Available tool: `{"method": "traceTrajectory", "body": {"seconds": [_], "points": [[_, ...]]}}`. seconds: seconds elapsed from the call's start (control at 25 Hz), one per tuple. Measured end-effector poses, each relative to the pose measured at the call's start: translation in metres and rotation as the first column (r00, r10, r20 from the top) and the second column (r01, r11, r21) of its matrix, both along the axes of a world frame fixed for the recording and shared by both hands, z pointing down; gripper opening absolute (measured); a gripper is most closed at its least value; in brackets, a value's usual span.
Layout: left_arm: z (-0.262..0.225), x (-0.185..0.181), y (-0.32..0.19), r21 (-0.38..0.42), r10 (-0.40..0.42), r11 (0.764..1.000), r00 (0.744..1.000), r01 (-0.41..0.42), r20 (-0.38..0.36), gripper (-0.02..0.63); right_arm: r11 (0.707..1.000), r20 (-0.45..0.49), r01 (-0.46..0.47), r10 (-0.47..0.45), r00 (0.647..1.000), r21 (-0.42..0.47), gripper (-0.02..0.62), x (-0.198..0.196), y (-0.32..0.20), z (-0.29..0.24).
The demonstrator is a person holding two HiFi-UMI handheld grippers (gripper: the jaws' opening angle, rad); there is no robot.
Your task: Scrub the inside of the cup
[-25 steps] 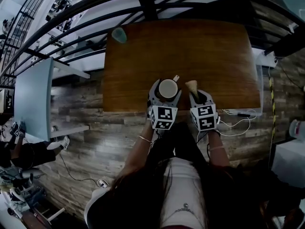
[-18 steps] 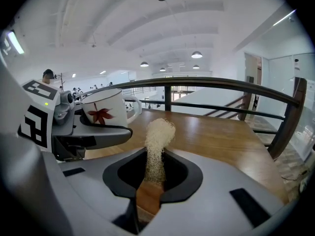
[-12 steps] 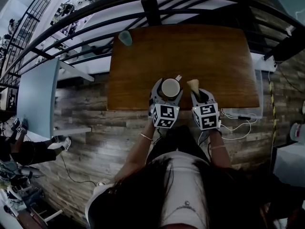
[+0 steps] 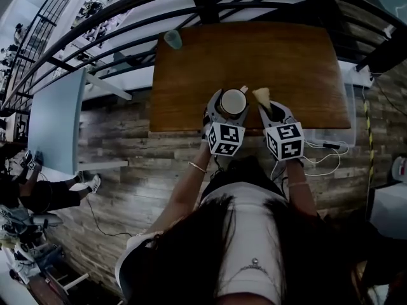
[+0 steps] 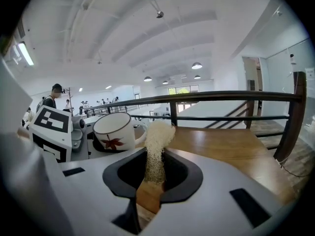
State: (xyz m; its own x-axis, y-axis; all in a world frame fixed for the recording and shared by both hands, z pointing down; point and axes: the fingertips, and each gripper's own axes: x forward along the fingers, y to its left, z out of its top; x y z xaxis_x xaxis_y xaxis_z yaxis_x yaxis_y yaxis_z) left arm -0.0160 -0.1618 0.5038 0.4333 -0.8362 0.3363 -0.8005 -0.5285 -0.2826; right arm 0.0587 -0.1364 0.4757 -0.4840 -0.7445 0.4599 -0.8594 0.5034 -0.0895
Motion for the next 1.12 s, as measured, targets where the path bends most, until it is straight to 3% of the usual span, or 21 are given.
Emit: {"method": "traceTrajectory", "body": {"seconds": [0.28,0.6,1.12], "points": [[-0.008,0.001,0.001,0.014,0.022,1.0,0.999,-0.023,0.028,0.399,0.998,0.018,0.044,-0.045,0.999,0.055,0.084,-0.01,0.005,-0.028],[-0.018,0.0,-0.003,0.069,0.039,0.997,0.993,-0.047,0.111,0.399,0.984,0.004,0.144,-0.145,0.989,0.108,0.084,-0.029,0.017,-0.057],[-0.037,0.004,-0.006,0.162,0.019,0.985,0.964,-0.063,0.264,0.399,0.955,-0.112,0.292,-0.285,0.952,0.046,0.084,-0.055,0.029,-0.053]]}}
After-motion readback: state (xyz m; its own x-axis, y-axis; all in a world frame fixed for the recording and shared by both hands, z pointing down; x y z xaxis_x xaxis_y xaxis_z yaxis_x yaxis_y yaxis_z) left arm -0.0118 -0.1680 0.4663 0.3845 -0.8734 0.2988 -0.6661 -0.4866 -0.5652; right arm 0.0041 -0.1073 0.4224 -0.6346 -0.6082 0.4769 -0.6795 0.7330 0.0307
